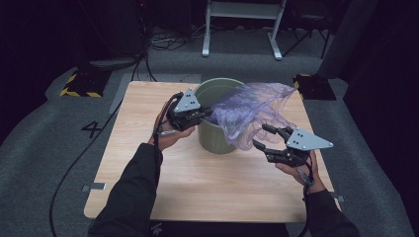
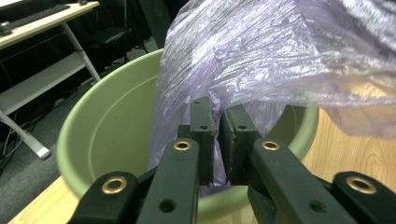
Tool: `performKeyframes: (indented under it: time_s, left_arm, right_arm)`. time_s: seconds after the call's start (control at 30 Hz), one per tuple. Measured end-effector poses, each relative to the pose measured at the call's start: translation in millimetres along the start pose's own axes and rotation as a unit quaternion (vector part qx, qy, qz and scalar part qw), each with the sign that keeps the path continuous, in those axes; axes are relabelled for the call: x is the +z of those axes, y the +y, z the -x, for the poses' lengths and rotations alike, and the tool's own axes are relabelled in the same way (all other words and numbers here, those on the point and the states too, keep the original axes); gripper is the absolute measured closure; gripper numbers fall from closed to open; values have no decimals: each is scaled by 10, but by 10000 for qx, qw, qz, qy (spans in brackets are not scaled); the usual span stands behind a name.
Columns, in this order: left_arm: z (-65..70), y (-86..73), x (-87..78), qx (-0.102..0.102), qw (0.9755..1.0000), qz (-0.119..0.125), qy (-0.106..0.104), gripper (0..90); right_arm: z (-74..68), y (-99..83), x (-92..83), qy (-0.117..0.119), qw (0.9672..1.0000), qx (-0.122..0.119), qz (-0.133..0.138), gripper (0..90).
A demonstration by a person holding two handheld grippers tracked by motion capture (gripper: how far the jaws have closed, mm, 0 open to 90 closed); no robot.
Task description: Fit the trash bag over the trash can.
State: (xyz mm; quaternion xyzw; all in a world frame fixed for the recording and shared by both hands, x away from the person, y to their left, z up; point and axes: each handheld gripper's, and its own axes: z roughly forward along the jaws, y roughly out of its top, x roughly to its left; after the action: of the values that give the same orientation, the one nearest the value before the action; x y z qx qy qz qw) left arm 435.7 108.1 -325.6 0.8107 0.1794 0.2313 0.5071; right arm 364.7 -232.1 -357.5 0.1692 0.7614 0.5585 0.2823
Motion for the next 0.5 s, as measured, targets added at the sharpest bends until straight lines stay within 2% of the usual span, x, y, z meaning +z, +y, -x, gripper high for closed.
performKeyframes:
  time_s: [0.13, 0.2, 0.3, 0.4, 0.47, 0.5]
  left_arm:
    - [-49, -60, -85, -96, 9999, 58, 30, 833]
    - [-59, -84, -120, -82, 9999, 49, 50, 833]
    - [-86, -111, -160, -87, 9999, 13, 97, 840]
    - [-112, -131, -178, -159, 9998, 46, 123, 839]
    - [-112, -132, -178, -231, 9996, 107, 104, 804]
    - [-95, -124, -170, -211, 9997, 114, 59, 775]
  right_arm:
    - [22, 4, -55, -200, 9996, 12, 218, 389]
    - [68, 25, -114, -448, 9983, 34, 375, 375]
    - [137, 45, -164, -634, 9964, 137, 541, 354]
    - [166, 65, -185, -819, 9950, 85, 557, 334]
    - [175, 67, -180, -823, 9950, 82, 561, 336]
    - [183, 60, -157, -711, 9961, 124, 510, 379]
